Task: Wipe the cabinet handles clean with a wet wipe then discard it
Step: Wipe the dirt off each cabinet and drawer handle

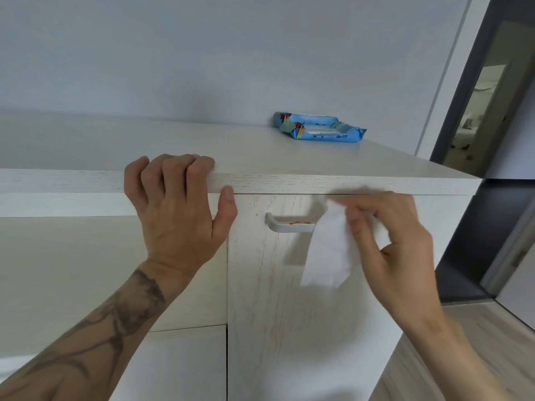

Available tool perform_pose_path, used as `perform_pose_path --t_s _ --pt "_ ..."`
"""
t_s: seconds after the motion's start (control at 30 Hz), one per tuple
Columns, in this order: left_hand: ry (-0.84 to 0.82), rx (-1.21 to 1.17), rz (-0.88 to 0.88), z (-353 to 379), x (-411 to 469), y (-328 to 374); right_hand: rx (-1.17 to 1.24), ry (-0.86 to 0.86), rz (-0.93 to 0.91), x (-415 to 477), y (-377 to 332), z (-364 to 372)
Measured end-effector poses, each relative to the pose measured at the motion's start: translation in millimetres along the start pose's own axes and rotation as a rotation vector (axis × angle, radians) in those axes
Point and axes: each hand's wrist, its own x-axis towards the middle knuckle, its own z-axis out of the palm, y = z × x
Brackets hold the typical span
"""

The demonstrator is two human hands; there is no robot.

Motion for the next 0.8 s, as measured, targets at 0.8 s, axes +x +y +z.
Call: perform_pose_path --t_s 0.8 --pt "-0.007 -0.005 0.003 -1 1 -1 0.072 -0.051 -0.134 -4 -10 30"
